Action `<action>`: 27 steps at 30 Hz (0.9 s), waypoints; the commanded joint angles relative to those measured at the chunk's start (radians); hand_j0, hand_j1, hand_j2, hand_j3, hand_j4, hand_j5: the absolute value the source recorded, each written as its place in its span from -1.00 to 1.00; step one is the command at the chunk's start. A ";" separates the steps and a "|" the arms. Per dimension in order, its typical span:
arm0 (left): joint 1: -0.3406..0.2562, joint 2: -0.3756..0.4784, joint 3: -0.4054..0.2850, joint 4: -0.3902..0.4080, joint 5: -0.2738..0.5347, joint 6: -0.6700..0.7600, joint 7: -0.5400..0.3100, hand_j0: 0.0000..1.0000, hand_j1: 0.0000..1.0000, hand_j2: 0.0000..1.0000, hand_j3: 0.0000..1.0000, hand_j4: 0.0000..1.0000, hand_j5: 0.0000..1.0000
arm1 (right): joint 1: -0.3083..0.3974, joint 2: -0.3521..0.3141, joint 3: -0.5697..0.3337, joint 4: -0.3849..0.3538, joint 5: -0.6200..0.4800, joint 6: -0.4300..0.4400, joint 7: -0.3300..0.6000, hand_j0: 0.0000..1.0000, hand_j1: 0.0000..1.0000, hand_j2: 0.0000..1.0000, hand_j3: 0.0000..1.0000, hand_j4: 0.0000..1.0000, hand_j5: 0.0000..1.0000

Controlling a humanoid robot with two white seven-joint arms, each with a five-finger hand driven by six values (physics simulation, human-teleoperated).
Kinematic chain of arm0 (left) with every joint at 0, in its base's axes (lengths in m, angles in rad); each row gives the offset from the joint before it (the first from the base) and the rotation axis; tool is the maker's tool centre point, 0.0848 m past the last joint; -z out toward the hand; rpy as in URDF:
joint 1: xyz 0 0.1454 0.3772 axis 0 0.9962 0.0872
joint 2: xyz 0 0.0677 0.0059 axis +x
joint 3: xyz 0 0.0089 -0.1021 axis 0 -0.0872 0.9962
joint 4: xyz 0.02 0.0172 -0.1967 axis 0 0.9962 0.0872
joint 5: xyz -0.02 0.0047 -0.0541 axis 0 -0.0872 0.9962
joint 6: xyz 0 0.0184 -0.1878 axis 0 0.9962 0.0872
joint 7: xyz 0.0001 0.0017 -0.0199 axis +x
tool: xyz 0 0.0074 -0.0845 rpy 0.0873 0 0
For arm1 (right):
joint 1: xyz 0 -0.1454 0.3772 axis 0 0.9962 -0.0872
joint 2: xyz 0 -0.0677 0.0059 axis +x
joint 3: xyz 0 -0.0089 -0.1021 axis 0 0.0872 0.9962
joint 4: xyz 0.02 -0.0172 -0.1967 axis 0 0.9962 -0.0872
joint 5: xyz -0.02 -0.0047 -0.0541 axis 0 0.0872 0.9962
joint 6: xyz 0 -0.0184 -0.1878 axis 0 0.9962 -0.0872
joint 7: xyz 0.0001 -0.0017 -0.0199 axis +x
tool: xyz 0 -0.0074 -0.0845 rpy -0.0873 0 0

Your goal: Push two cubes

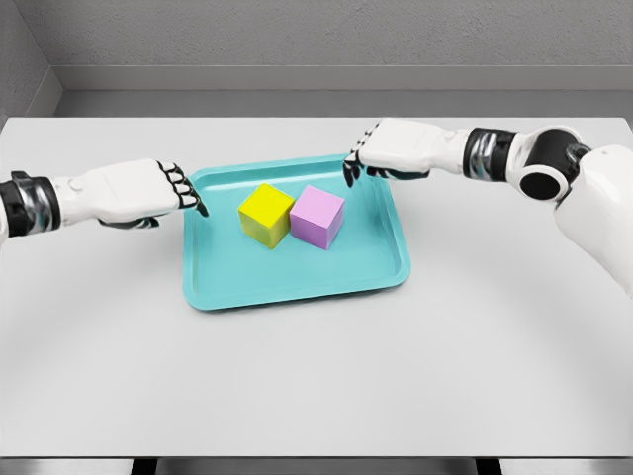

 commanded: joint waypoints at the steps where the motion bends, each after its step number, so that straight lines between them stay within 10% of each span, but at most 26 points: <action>1: 0.002 0.003 0.002 0.006 0.008 0.002 0.001 0.52 0.52 0.52 0.52 0.52 0.52 | -0.003 0.041 -0.002 0.067 0.000 0.002 0.004 -0.03 -0.03 -0.03 -0.03 -0.03 -0.03; 27: 0.008 0.003 0.066 0.138 0.015 0.002 0.000 0.52 0.52 0.52 0.52 0.52 0.52 | -0.035 0.176 0.011 0.263 0.076 0.002 0.004 -0.04 -0.04 -0.04 -0.04 -0.04 -0.04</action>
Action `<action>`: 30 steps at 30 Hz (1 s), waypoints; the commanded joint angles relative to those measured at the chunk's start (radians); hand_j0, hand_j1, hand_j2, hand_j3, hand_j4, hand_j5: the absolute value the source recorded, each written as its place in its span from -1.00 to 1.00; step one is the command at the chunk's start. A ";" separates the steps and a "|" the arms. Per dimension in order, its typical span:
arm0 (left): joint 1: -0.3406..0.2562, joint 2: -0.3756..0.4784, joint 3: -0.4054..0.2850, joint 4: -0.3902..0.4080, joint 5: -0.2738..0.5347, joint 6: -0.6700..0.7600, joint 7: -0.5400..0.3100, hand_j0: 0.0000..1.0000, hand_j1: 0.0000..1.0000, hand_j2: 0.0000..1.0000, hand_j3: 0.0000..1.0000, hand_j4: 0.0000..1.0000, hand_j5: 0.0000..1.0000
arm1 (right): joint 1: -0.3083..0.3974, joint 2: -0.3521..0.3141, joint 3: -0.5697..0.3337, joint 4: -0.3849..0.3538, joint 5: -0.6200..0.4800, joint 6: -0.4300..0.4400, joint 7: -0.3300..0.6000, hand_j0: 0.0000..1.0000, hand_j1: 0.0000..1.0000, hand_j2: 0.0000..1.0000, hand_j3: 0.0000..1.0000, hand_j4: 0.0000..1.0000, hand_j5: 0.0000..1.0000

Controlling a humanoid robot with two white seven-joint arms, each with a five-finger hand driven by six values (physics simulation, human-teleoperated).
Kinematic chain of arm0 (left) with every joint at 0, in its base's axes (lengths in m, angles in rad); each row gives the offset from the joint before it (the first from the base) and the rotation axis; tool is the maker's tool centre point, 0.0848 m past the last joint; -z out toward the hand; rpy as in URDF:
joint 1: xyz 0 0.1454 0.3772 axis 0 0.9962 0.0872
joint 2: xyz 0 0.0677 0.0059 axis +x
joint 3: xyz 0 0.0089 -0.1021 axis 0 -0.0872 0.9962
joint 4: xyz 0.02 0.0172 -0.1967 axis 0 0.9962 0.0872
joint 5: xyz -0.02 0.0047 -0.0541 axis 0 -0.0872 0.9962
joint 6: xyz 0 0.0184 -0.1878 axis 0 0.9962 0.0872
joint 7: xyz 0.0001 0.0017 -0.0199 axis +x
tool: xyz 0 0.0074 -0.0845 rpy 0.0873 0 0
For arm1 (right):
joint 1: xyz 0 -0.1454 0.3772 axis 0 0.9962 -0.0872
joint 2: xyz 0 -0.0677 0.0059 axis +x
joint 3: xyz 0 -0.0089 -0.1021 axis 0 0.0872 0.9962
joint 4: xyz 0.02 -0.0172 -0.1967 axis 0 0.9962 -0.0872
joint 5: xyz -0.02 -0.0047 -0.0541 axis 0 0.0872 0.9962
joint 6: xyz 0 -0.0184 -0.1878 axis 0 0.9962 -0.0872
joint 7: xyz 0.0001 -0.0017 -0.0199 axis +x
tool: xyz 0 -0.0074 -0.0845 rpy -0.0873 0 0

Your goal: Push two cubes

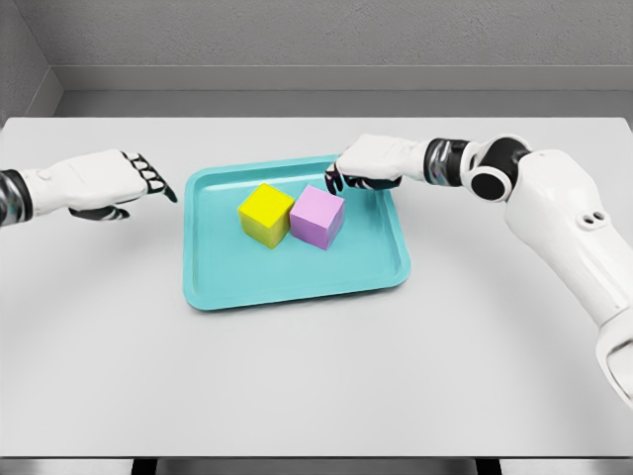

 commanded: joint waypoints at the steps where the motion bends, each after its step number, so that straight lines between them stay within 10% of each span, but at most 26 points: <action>1: 0.000 0.002 0.012 0.009 0.005 0.002 0.000 0.52 0.52 0.52 0.52 0.52 0.52 | 0.000 0.003 0.000 0.001 -0.004 0.002 0.000 -0.05 -0.05 -0.05 -0.05 -0.05 -0.05; 30: -0.008 0.052 0.042 0.086 0.040 0.002 0.000 0.55 0.55 0.55 0.55 0.55 0.55 | 0.032 0.005 0.021 -0.088 0.007 0.002 0.000 -0.09 -0.09 -0.09 -0.09 -0.09 -0.09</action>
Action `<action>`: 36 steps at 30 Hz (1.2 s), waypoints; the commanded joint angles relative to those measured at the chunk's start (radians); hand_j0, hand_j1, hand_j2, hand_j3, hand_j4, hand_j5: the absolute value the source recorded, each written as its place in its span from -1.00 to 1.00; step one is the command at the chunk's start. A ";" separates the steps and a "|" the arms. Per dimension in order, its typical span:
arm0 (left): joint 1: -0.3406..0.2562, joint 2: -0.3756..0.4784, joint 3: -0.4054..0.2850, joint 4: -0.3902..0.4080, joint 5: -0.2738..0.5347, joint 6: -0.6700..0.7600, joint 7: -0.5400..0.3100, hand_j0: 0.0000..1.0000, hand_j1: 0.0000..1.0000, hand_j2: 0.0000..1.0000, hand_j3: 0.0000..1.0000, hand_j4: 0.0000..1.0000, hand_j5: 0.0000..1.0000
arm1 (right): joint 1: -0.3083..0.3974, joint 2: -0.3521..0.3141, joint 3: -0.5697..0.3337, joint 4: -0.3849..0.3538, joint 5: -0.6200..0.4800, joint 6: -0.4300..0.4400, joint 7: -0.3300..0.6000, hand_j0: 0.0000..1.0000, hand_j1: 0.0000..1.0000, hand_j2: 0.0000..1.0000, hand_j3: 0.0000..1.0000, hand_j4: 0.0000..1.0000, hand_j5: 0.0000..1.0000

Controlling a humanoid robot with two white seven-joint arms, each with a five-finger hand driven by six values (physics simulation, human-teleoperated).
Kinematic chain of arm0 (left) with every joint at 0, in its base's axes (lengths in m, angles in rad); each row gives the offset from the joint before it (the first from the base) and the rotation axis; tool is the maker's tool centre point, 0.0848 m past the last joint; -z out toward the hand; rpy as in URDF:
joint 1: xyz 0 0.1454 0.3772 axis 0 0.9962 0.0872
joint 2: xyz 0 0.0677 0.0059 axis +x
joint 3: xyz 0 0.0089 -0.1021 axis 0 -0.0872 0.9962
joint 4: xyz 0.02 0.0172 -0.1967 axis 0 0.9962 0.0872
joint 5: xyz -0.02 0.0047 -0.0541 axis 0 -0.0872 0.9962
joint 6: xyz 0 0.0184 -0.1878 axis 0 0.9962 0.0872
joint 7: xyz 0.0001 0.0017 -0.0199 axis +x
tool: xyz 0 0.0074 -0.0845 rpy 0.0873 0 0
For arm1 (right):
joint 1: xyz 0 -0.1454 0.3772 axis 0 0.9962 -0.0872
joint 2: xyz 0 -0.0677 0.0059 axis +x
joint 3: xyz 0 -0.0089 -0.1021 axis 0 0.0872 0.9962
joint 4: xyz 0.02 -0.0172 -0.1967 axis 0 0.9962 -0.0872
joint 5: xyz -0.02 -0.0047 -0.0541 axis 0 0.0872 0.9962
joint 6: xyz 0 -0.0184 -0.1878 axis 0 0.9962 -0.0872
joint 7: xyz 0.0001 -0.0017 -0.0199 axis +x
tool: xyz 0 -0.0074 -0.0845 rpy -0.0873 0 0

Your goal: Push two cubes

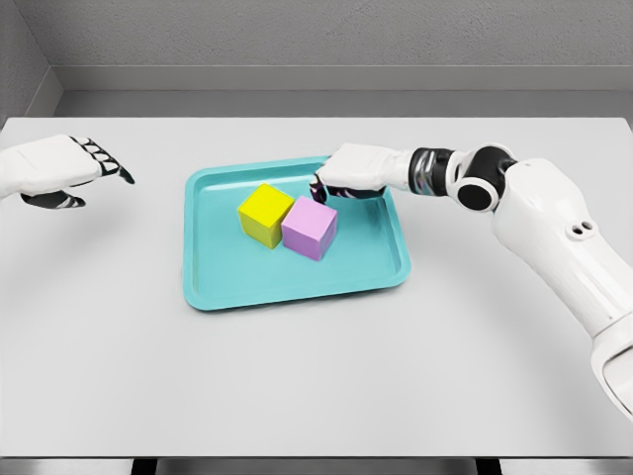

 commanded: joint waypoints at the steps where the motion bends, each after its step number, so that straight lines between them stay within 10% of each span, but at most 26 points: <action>1: 0.000 -0.003 -0.001 0.001 0.003 0.002 0.000 0.55 0.55 0.55 0.55 0.55 0.55 | 0.000 -0.001 0.010 -0.003 0.010 -0.007 0.003 -0.09 -0.09 -0.09 -0.09 -0.09 -0.09; 36: 0.002 -0.020 0.001 0.001 0.001 0.002 0.000 0.55 0.55 0.55 0.55 0.55 0.55 | 0.015 -0.025 -0.001 0.000 0.011 -0.007 0.002 0.02 0.02 0.02 0.02 0.02 0.02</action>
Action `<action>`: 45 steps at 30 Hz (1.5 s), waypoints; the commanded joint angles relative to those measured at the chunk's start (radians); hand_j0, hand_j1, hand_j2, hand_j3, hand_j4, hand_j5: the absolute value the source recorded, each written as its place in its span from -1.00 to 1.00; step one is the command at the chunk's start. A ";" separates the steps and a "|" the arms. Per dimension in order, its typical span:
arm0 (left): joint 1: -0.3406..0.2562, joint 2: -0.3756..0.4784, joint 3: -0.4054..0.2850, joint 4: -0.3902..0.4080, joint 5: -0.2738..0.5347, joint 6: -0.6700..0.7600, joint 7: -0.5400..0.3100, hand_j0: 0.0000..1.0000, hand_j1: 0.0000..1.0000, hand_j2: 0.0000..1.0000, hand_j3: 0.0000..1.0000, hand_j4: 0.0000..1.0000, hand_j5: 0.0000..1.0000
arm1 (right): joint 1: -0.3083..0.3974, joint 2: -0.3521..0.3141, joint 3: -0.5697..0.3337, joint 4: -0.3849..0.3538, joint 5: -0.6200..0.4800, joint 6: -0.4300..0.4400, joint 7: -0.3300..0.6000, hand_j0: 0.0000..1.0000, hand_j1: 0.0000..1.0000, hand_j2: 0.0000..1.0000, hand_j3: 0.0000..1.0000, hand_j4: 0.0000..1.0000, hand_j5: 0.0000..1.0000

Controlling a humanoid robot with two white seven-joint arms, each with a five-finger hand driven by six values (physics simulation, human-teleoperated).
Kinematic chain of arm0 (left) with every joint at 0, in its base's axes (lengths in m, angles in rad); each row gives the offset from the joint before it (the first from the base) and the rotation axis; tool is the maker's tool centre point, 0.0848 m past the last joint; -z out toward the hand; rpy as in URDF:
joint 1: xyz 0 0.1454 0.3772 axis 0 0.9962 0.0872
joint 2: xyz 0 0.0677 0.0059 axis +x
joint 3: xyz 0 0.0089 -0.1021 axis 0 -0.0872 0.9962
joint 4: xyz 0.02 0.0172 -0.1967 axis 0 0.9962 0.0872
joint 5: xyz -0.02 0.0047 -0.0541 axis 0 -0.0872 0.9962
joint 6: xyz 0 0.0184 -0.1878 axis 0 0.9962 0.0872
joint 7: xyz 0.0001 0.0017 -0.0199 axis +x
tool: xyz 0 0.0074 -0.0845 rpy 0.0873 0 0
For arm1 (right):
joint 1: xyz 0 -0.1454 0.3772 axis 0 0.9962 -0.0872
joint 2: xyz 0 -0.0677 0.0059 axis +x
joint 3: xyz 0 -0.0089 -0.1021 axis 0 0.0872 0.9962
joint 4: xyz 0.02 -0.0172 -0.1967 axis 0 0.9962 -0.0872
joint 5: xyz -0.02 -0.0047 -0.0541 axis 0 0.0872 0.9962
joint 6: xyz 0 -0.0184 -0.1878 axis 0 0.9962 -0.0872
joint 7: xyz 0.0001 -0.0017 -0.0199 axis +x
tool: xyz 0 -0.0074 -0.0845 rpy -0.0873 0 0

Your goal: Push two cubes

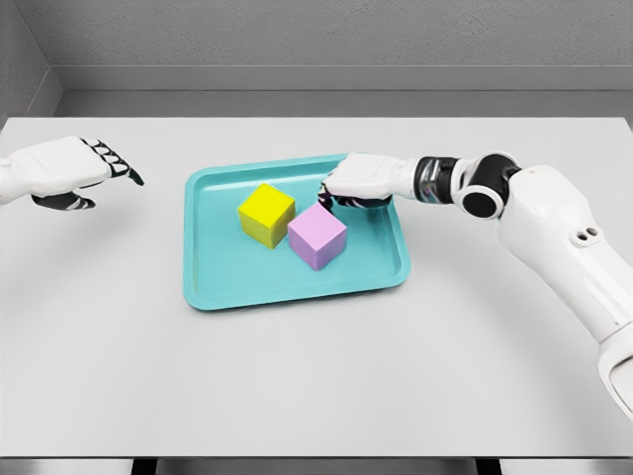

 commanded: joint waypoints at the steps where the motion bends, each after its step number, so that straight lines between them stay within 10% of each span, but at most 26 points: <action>1: 0.000 0.004 0.001 0.000 0.005 0.002 0.001 0.55 0.55 0.55 0.55 0.55 0.55 | 0.000 -0.003 -0.011 0.010 -0.001 -0.002 0.001 0.02 0.02 0.02 0.02 0.02 0.02; 8: 0.000 0.004 0.001 0.000 0.006 0.002 0.001 0.55 0.55 0.55 0.55 0.55 0.55 | -0.006 -0.058 -0.077 -0.012 -0.010 -0.002 0.002 0.02 0.02 0.02 0.02 0.02 0.02; 14: -0.003 0.005 0.002 0.000 0.008 0.002 0.001 0.55 0.55 0.55 0.55 0.55 0.55 | 0.061 -0.234 -0.132 -0.344 -0.015 -0.002 0.005 0.00 0.00 0.00 0.00 0.00 0.00; 26: -0.003 0.011 0.011 0.022 0.018 0.002 0.001 0.56 0.56 0.56 0.56 0.56 0.56 | 0.163 -0.352 -0.116 -0.607 -0.015 -0.002 0.005 -0.04 -0.04 -0.04 -0.04 -0.04 -0.04; 45: 0.002 0.010 0.010 0.032 0.023 0.002 0.001 0.62 0.62 0.62 0.62 0.62 0.62 | 0.227 -0.242 -0.034 -0.495 -0.001 -0.002 0.005 -0.04 -0.04 -0.04 -0.04 -0.04 -0.04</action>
